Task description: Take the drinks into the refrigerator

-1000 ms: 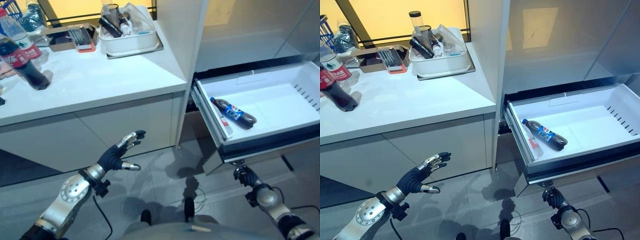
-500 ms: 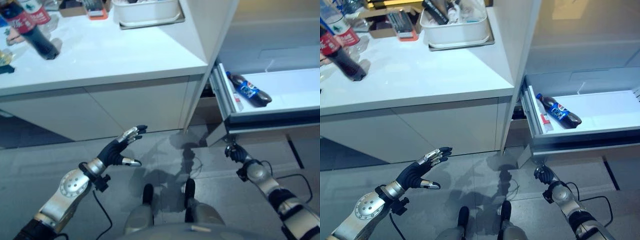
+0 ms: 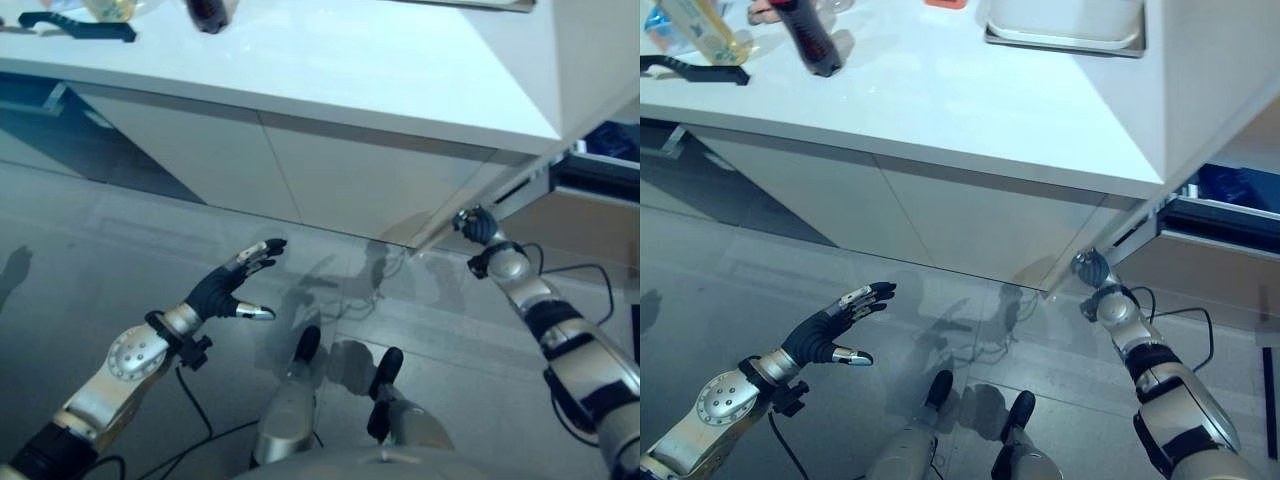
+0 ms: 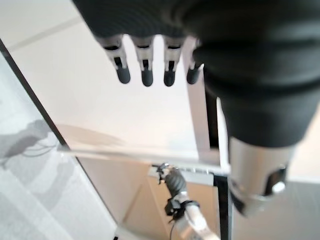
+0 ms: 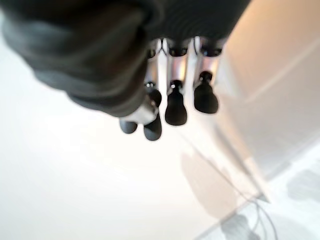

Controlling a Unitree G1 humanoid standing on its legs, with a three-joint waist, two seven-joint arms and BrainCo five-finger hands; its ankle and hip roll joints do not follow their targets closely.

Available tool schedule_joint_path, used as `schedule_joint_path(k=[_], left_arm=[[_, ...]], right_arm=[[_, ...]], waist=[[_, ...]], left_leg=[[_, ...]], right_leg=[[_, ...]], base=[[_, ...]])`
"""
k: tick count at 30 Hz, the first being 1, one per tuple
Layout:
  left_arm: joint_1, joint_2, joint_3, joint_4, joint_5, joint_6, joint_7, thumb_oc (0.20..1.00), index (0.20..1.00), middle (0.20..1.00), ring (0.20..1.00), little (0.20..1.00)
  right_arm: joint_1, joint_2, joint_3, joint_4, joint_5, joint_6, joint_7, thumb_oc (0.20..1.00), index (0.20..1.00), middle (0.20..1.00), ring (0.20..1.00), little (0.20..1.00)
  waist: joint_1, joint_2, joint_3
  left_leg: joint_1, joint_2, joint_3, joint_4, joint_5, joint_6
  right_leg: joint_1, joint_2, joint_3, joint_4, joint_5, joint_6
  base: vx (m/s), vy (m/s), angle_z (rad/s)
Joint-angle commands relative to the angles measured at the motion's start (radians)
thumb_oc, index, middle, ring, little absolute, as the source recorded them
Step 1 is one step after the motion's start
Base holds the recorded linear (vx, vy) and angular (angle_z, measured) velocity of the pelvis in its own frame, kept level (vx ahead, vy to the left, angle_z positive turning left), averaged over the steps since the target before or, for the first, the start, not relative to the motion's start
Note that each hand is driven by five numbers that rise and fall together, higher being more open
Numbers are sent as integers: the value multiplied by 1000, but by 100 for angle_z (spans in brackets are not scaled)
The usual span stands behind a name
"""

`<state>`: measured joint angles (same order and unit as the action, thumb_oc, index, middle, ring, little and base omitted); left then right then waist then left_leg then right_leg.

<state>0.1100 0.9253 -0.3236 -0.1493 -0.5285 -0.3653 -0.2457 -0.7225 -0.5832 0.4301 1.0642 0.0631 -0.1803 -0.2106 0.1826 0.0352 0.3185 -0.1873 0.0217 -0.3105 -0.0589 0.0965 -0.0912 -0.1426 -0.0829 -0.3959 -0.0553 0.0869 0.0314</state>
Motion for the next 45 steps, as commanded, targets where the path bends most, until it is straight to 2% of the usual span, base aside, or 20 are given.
schedule_joint_path(k=[1, 7, 12, 18, 19, 25, 26, 27, 31, 35, 45], left_arm=[[1, 35, 23, -107, -26, -39, 11, 1000, 1000, 1000, 1000, 1000], [-4, 43, 11, -110, -23, -35, 22, 1000, 1000, 1000, 1000, 1000], [-15, 33, 0, -101, -13, -31, 25, 1000, 1000, 1000, 1000, 1000], [-7, 3, 7, -79, 5, -31, 31, 1000, 1000, 1000, 1000, 1000], [-4, -9, 12, -70, 14, -35, 37, 1000, 1000, 1000, 1000, 1000], [10, -31, 11, -38, 38, -49, 40, 1000, 1000, 1000, 1000, 1000], [9, -31, 10, -38, 38, -50, 40, 1000, 1000, 1000, 1000, 1000], [7, -36, 8, -29, 43, -51, 42, 1000, 1000, 1000, 1000, 1000], [15, -57, 10, -1, 71, -58, 45, 1000, 1000, 1000, 1000, 1000], [26, -66, 11, 13, 78, -61, 40, 1000, 1000, 1000, 1000, 1000], [31, -64, 19, 29, 46, -40, 13, 1000, 1000, 1000, 1000, 1000]], right_arm=[[-113, -53, 24, 6, 43, -30, -43, 200, 200, 200, 200, 200], [-200, -51, 34, 72, 62, -21, -60, 200, 200, 200, 200, 200], [-164, -21, 16, 77, 78, -25, -65, 200, 200, 200, 200, 200], [45, 39, -46, -68, 110, -52, -59, 200, 200, 200, 200, 200], [121, 57, -66, -148, 113, -66, -56, 200, 200, 200, 200, 200], [318, 43, -127, -300, 106, -102, -25, 200, 200, 200, 200, 200], [319, 43, -128, -301, 105, -102, -25, 275, 275, 275, 275, 275], [344, 40, -136, -327, 104, -106, -24, 1000, 1000, 1000, 1000, 1000], [480, 16, -179, -415, 82, -125, 3, 1000, 1000, 1000, 1000, 1000], [550, 6, -219, -395, 57, -125, 3, 1000, 1000, 1000, 1000, 1000], [466, -60, -266, -202, 74, -90, -26, 1000, 1000, 1000, 1000, 1000]], waist=[[-2, -37, -15], [-1, -26, -9], [-8, -22, -8], [-31, -30, -23], [-41, -32, -26], [-69, -36, -41], [-68, -36, -42], [-74, -36, -43], [-100, -40, -53], [-114, -44, -71], [-130, -55, -89]], left_leg=[[40, -90, 11, -19, -14, 88], [33, -86, 7, -19, -8, 84], [36, -84, 5, -18, -9, 83], [52, -82, 15, -19, -19, 87], [57, -81, 20, -18, -23, 89], [65, -79, 26, -19, -31, 90], [65, -79, 26, -19, -31, 90], [66, -78, 28, -19, -32, 90], [75, -76, 34, -19, -37, 88], [84, -73, 39, -21, -43, 85], [86, -63, 72, -23, -46, 83]], right_leg=[[-48, -33, 25, 235, -151, 32], [-67, -35, 21, 257, -158, 30], [-67, -36, 19, 267, -161, 29], [-52, -33, 29, 253, -156, 33], [-46, -31, 35, 244, -152, 34], [-41, -29, 44, 233, -149, 38], [-41, -29, 44, 232, -148, 38], [-40, -27, 47, 229, -148, 38], [-23, -21, 51, 208, -149, 38], [-3, -13, 57, 178, -143, 38], [9, 6, 92, 116, -112, 38]], base=[[-13, -3, 21], [-16, -1, 3], [0, 0, 0], [0, 0, 0], [0, 0, 0], [2, 5, -11], [-3, 7, -5], [0, 0, 0], [14, -4, -5], [23, -13, -5], [-1, -17, -13]])
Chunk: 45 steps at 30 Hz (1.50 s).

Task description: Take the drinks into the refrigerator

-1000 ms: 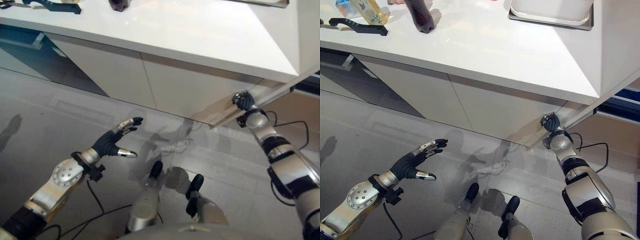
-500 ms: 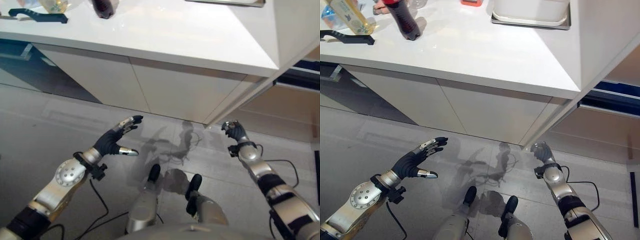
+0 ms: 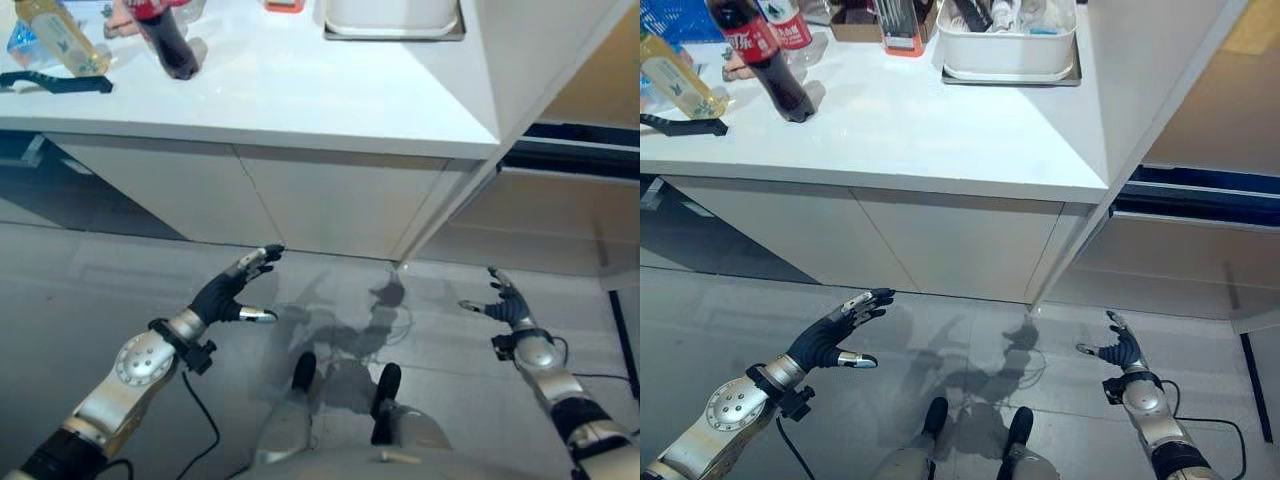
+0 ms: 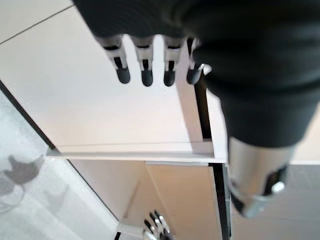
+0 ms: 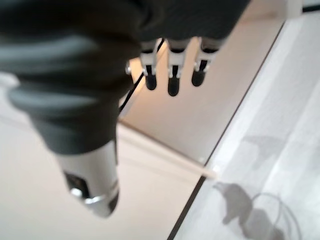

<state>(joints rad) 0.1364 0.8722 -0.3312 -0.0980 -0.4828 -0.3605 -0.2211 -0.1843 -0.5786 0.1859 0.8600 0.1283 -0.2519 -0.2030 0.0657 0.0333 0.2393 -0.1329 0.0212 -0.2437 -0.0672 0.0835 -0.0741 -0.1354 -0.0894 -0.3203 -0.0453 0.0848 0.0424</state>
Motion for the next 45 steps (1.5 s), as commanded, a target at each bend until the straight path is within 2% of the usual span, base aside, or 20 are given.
schedule_joint_path(k=[1, 2, 3, 5, 14, 22, 30, 33, 38, 40, 45], left_arm=[[2, -7, 26, -20, -1, -42, -11, 1000, 1000, 1000, 1000, 1000], [2, -1, 26, -18, -6, -38, -9, 1000, 1000, 1000, 1000, 1000], [2, -2, 27, -18, -6, -38, -9, 1000, 1000, 1000, 1000, 1000], [-2, -1, 22, -18, -7, -33, -1, 1000, 1000, 1000, 1000, 1000], [-11, 4, 6, -31, -11, -18, 13, 1000, 1000, 1000, 1000, 1000], [-20, 17, -15, -56, -6, -16, 18, 1000, 1000, 1000, 1000, 1000], [-17, 47, -19, -84, -14, -16, 21, 1000, 1000, 1000, 1000, 1000], [-9, 74, -8, -99, -24, -18, 30, 1000, 1000, 1000, 1000, 1000], [2, 89, -3, -107, -28, -19, 39, 1000, 1000, 1000, 1000, 1000], [-7, 97, -14, -108, -22, -18, 43, 1000, 1000, 1000, 1000, 1000], [-22, 84, -37, -103, -16, -17, 39, 1000, 1000, 1000, 1000, 1000]], right_arm=[[-98, -73, -19, 4, 15, -16, -36, 1000, 1000, 1000, 1000, 1000], [-143, -87, -14, 11, 19, -11, -46, 746, 746, 746, 746, 746], [-146, -87, -13, 13, 20, -12, -46, 655, 655, 655, 655, 655], [-207, -99, 3, 33, 24, -3, -58, 200, 200, 200, 200, 200], [-479, -143, 90, 166, 31, 32, -92, 200, 200, 200, 200, 200], [-609, -176, 136, 217, 40, 40, -105, 200, 200, 200, 200, 200], [-698, -196, 162, 268, 55, 42, -117, 200, 200, 200, 200, 200], [-768, -218, 187, 305, 63, 47, -122, 200, 200, 200, 200, 200], [-845, -245, 207, 357, 83, 52, -125, 200, 200, 200, 200, 200], [-888, -271, 216, 396, 99, 55, -131, 200, 200, 200, 200, 200], [-905, -281, 219, 417, 109, 55, -133, 200, 200, 200, 200, 200]], waist=[[-14, -53, -6], [-15, -54, 2], [-14, -54, 2], [-10, -54, 10], [-4, -40, 36], [2, -21, 54], [15, -5, 83], [30, 2, 104], [48, 10, 112], [68, 14, 120], [74, 14, 110]], left_leg=[[30, -61, 11, -15, -33, 66], [28, -57, 23, -15, -34, 68], [27, -57, 25, -15, -34, 68], [24, -54, 36, -14, -34, 68], [14, -46, 61, -15, -34, 72], [-3, -49, 51, -18, -22, 66], [-33, -49, 20, -19, -2, 60], [-52, -45, -9, -20, 7, 56], [-78, -46, -35, -20, 21, 49], [-94, -43, -56, -20, 38, 40], [-99, -47, -81, -20, 41, 32]], right_leg=[[-2, 15, 23, 107, -107, 26], [-12, 19, 37, 110, -103, 24], [-13, 20, 39, 110, -103, 24], [-21, 24, 50, 112, -100, 22], [-64, 35, 82, 140, -105, 18], [-76, 31, 65, 138, -104, 17], [-107, 20, 33, 180, -114, 15], [-147, 10, 12, 245, -134, 13], [-185, 3, -9, 297, -158, 6], [-208, -2, -28, 328, -169, 1], [-201, -4, -49, 331, -185, -2]], base=[[-14, -37, -11], [-14, -23, -9], [-12, -47, -22], [0, -36, -36], [5, -10, -12], [-7, -3, 2], [-16, -28, 12], [-21, -50, 18], [-32, -74, 23], [-54, -91, 12], [-8, -61, 20]])
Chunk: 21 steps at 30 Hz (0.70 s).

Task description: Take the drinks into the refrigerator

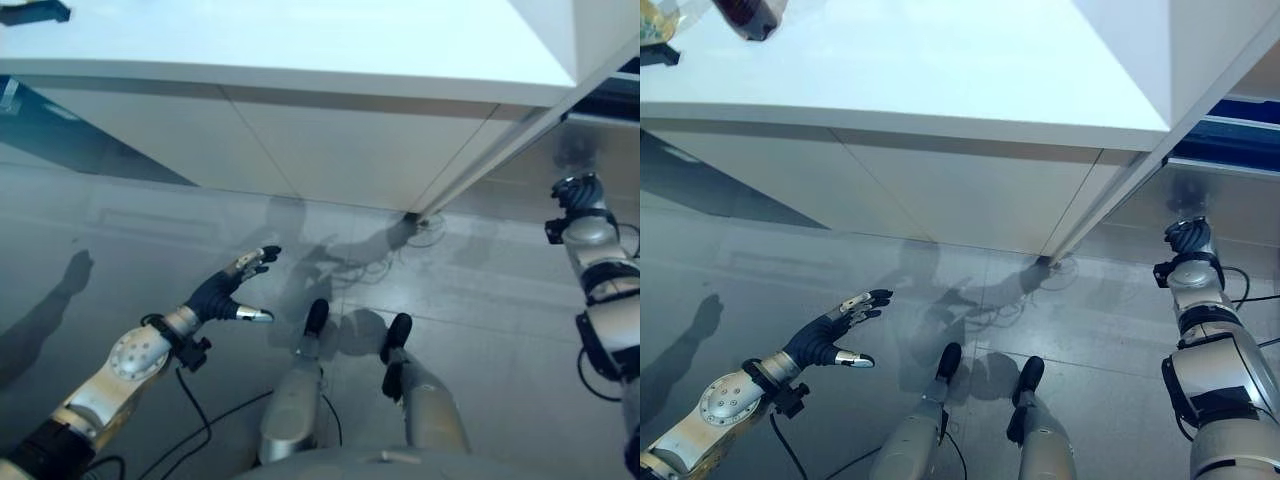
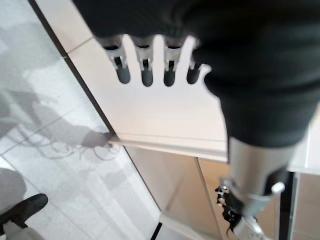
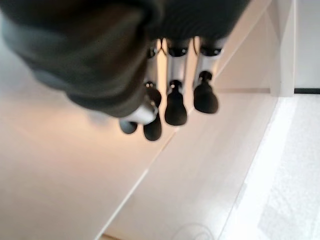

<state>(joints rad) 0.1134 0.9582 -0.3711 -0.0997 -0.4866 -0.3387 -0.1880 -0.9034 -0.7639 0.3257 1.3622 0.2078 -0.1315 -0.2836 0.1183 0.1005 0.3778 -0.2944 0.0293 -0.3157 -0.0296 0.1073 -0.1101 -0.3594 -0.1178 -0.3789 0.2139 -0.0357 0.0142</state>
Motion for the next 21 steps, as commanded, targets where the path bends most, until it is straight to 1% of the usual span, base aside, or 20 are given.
schedule_joint_path(k=[1, 6, 12, 16, 19, 21], left_arm=[[-2, -6, -3, -99, -8, -37, 7, 1000, 1000, 1000, 1000, 1000], [-11, -5, -13, -101, -8, -40, 9, 1000, 1000, 1000, 1000, 1000], [-3, -9, -16, -97, -8, -38, 15, 1000, 1000, 1000, 1000, 1000], [3, -2, -18, -95, -2, -40, 20, 1000, 1000, 1000, 1000, 1000], [7, 1, -23, -96, -1, -38, 20, 1000, 1000, 1000, 1000, 1000], [8, 5, -19, -100, 1, -39, 26, 1000, 1000, 1000, 1000, 1000]], right_arm=[[-187, -87, 85, -92, 27, -67, -52, 200, 200, 200, 200, 200], [-198, -66, 97, -80, 17, -69, -54, 200, 200, 200, 200, 200], [-222, -55, 112, -79, 9, -70, -61, 200, 200, 200, 200, 200], [-262, -54, 131, -89, 15, -74, -70, 200, 200, 200, 200, 200], [-285, -63, 146, -91, 18, -73, -71, 200, 200, 200, 200, 200], [-306, -57, 160, -91, 19, -74, -72, 200, 200, 200, 200, 200]], waist=[[22, -51, -31], [29, -52, -35], [24, -53, -39], [23, -67, -44], [20, -67, -49], [20, -69, -46]], left_leg=[[67, -55, -16, -58, 17, 66], [59, -50, -21, -58, 24, 59], [54, -49, -14, -58, 26, 55], [48, -47, -3, -58, 27, 55], [45, -45, 3, -58, 26, 54], [42, -42, 4, -58, 27, 56]], right_leg=[[35, 28, 2, 65, -64, 27], [48, 36, -5, 25, -48, 25], [60, 51, 2, -20, -31, 25], [59, 57, 17, -44, -10, 27], [69, 64, 23, -75, -1, 31], [59, 67, 30, -66, 2, 28]], base=[[0, -32, 18], [-30, -44, 11], [-1, -3, 1], [0, 0, 0], [4, -10, 0], [0, 0, 0]])
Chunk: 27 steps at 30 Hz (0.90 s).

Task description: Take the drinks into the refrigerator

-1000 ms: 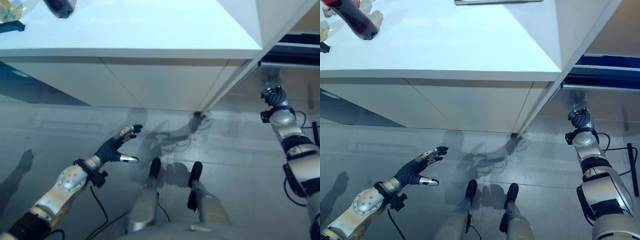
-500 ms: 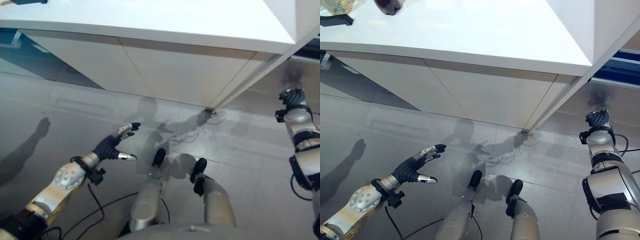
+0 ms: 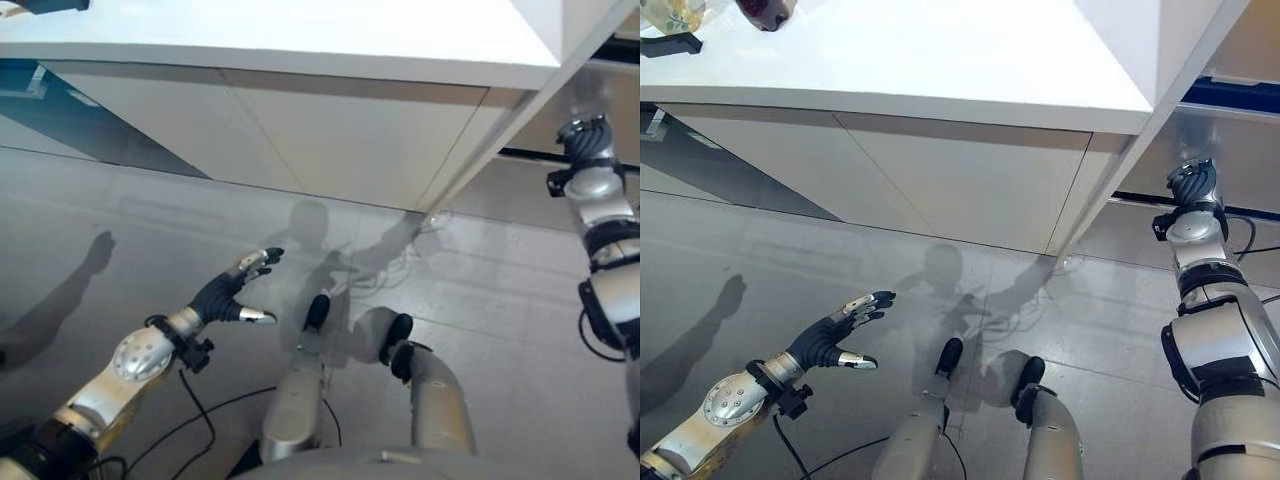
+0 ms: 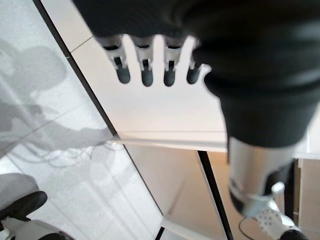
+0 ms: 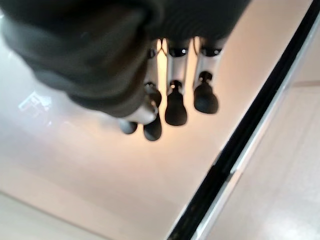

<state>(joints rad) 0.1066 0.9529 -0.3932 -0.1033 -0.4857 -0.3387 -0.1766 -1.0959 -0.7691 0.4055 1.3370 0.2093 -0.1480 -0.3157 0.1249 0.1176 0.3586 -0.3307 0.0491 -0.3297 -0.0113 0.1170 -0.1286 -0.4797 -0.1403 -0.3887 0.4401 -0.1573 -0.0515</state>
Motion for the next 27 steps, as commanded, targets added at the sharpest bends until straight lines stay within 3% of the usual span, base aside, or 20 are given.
schedule_joint_path(k=[1, 10, 11, 12, 13, 17, 19, 20, 22, 27], left_arm=[[17, 12, 3, -97, 2, -38, 18, 1000, 1000, 1000, 1000, 1000], [11, 3, -19, -91, 16, -33, 21, 1000, 1000, 1000, 1000, 1000], [9, 1, -20, -94, 16, -33, 22, 1000, 1000, 1000, 1000, 1000], [10, 2, -20, -94, 17, -33, 22, 1000, 1000, 1000, 1000, 1000], [7, -11, -20, -91, 18, -30, 26, 1000, 1000, 1000, 1000, 1000], [-3, -35, -18, -77, 28, -34, 34, 1000, 1000, 1000, 1000, 1000], [-1, -65, 2, -49, 42, -45, 39, 1000, 1000, 1000, 1000, 1000], [-1, -61, -3, -49, 42, -46, 39, 1000, 1000, 1000, 1000, 1000], [-19, -94, 0, -13, 57, -69, 44, 1000, 1000, 1000, 1000, 1000], [-29, -141, 4, 38, 72, -91, 45, 1000, 1000, 1000, 1000, 1000]], right_arm=[[-118, -50, 83, -67, 20, -58, -40, 200, 200, 200, 200, 200], [-91, -29, 59, -45, 29, -57, -41, 200, 200, 200, 200, 200], [-81, -22, 50, -45, 35, -59, -43, 467, 467, 467, 467, 467], [-80, -22, 49, -46, 35, -59, -43, 893, 893, 893, 893, 893], [-45, -5, 14, -72, 68, -74, -49, 1000, 1000, 1000, 1000, 1000], [106, 40, -70, -197, 98, -116, -70, 1000, 1000, 1000, 1000, 1000], [341, 87, -137, -437, 60, -157, -67, 1000, 1000, 1000, 1000, 1000], [356, 87, -146, -451, 55, -151, -70, 1000, 1000, 1000, 1000, 1000], [599, 145, -252, -604, 44, -200, -55, 1000, 1000, 1000, 1000, 1000], [857, 188, -339, -740, 6, -233, -12, 1000, 1000, 1000, 1000, 1000]], waist=[[15, -88, -25], [14, -81, -27], [15, -79, -28], [15, -80, -28], [11, -76, -28], [0, -74, -28], [-22, -72, -30], [-19, -74, -34], [-39, -77, -43], [-62, -85, -71]], left_leg=[[78, -59, 18, -76, 17, 75], [90, -59, 11, -76, 12, 75], [91, -59, 10, -76, 11, 76], [91, -59, 9, -76, 11, 76], [96, -59, 9, -76, 10, 75], [106, -59, 5, -76, 7, 74], [115, -58, 7, -76, -1, 76], [116, -58, 6, -76, -1, 76], [129, -58, 10, -76, -10, 76], [159, -62, 21, -75, -25, 79]], right_leg=[[174, 91, 42, -284, 121, 94], [178, 86, 29, -255, 103, 93], [179, 86, 27, -255, 102, 93], [179, 86, 27, -255, 102, 93], [182, 85, 26, -251, 100, 93], [195, 80, 17, -249, 95, 94], [215, 78, 12, -256, 93, 94], [217, 78, 11, -257, 93, 94], [237, 73, 4, -264, 90, 97], [276, 65, -2, -272, 84, 100]], base=[[-1, -18, -6], [4, -12, -3], [0, 0, 0], [0, 0, 0], [0, 0, 0], [11, 22, 3], [26, 30, 8], [26, 17, 9], [44, 28, 11], [60, 45, 5]])
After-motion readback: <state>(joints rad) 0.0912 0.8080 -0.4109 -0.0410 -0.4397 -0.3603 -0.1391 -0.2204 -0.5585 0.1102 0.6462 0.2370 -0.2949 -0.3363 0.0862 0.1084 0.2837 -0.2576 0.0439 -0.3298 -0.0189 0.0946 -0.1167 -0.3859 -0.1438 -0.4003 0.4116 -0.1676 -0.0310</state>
